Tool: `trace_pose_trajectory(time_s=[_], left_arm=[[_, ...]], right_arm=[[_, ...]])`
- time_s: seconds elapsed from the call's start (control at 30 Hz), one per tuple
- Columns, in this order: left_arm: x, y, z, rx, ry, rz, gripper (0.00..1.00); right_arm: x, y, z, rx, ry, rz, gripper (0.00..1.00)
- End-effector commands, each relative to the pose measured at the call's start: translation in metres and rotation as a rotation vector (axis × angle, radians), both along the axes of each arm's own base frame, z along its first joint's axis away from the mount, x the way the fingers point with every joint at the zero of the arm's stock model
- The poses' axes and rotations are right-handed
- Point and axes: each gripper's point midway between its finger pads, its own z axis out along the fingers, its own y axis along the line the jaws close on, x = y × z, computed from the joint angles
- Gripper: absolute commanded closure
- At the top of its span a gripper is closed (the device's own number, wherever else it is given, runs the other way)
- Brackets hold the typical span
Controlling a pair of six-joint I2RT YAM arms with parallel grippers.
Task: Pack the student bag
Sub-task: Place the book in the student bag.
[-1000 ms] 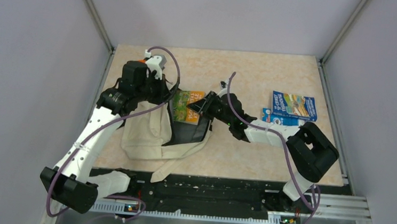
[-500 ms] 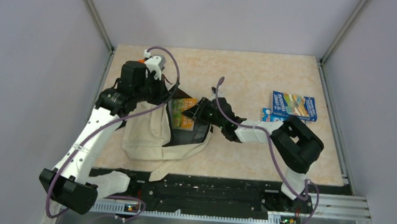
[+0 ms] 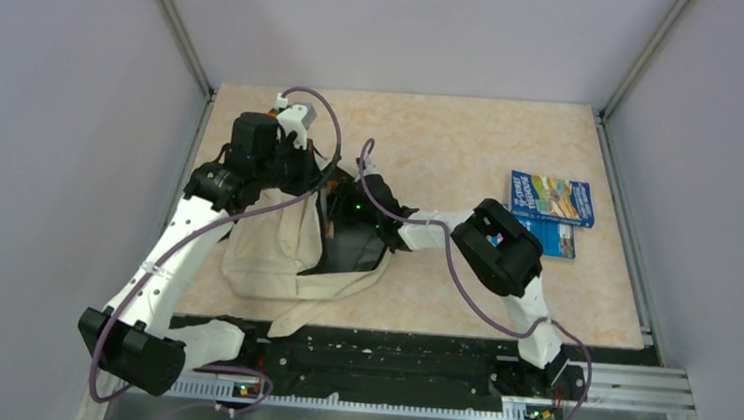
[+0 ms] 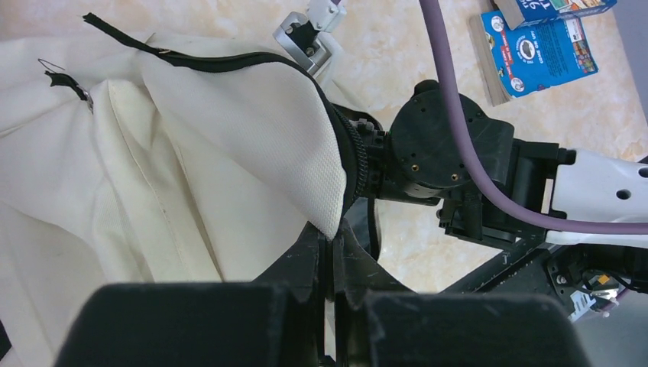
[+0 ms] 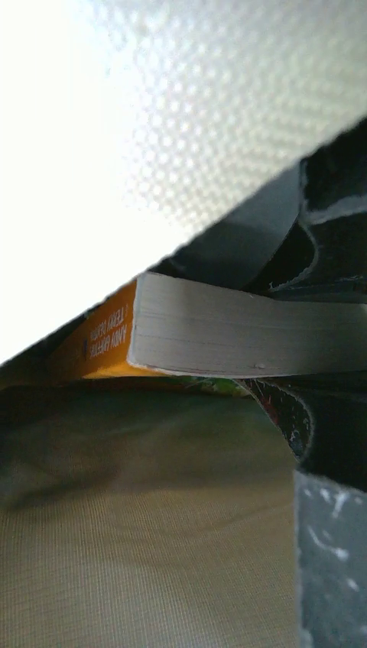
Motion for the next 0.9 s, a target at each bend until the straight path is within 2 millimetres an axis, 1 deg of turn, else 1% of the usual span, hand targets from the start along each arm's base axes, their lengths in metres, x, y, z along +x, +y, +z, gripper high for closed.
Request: trace_pose_trajectory(time_s=[0.0, 0.07, 0.1, 0.13, 0.2, 0.23, 0.27, 0.3, 0.37, 0.4, 0.47, 0.57, 0.67, 0.7, 0.73, 0.8, 0.87], left_arm=[[0.013, -0.009, 0.032, -0.062, -0.128, -0.018, 1.0], [0.016, -0.004, 0.028, -0.037, -0.132, 0.006, 1.0], [0.017, 0.0, 0.025, -0.022, -0.134, 0.022, 1.0], [0.018, 0.003, 0.024, -0.01, -0.137, 0.036, 1.0], [0.019, 0.009, 0.019, 0.013, -0.138, 0.06, 1.0], [0.02, 0.011, 0.017, 0.022, -0.138, 0.07, 1.0], [0.021, 0.013, 0.015, 0.033, -0.136, 0.081, 1.0], [0.022, 0.015, 0.014, 0.04, -0.136, 0.089, 1.0], [0.023, 0.019, 0.011, 0.055, -0.135, 0.105, 1.0], [0.023, 0.021, 0.012, 0.06, -0.141, 0.112, 1.0], [0.023, 0.023, 0.015, 0.064, -0.152, 0.121, 1.0], [0.021, 0.026, 0.022, 0.061, -0.18, 0.136, 1.0], [0.02, 0.033, 0.023, 0.073, -0.194, 0.166, 1.0], [0.02, 0.035, 0.022, 0.08, -0.194, 0.176, 1.0], [0.02, 0.037, 0.021, 0.085, -0.194, 0.187, 1.0], [0.021, 0.041, 0.015, 0.099, -0.185, 0.206, 1.0], [0.021, 0.043, 0.009, 0.109, -0.171, 0.221, 1.0]], right_arm=[[0.006, 0.005, 0.003, -0.039, -0.082, -0.004, 0.86], [0.005, -0.002, 0.012, -0.042, -0.115, -0.015, 0.61], [0.005, -0.006, 0.021, -0.037, -0.141, -0.017, 0.5], [0.003, -0.009, 0.027, -0.04, -0.155, -0.016, 0.41], [0.001, -0.016, 0.04, -0.057, -0.196, -0.011, 0.3], [-0.001, -0.02, 0.045, -0.065, -0.206, -0.013, 0.22], [-0.002, -0.025, 0.049, -0.076, -0.215, -0.02, 0.17], [-0.003, -0.032, 0.051, -0.09, -0.219, -0.032, 0.14], [-0.004, -0.048, 0.054, -0.127, -0.224, -0.075, 0.12], [-0.007, -0.059, 0.052, -0.154, -0.229, -0.085, 0.11], [-0.013, -0.077, 0.057, -0.196, -0.256, -0.101, 0.1], [-0.022, -0.105, 0.069, -0.258, -0.3, -0.121, 0.1], [-0.032, -0.135, 0.085, -0.335, -0.346, -0.125, 0.09], [-0.034, -0.146, 0.094, -0.352, -0.359, -0.128, 0.09], [-0.036, -0.158, 0.096, -0.382, -0.357, -0.127, 0.08], [-0.037, -0.186, 0.096, -0.435, -0.343, -0.125, 0.06], [-0.035, -0.22, 0.094, -0.489, -0.314, -0.142, 0.04]])
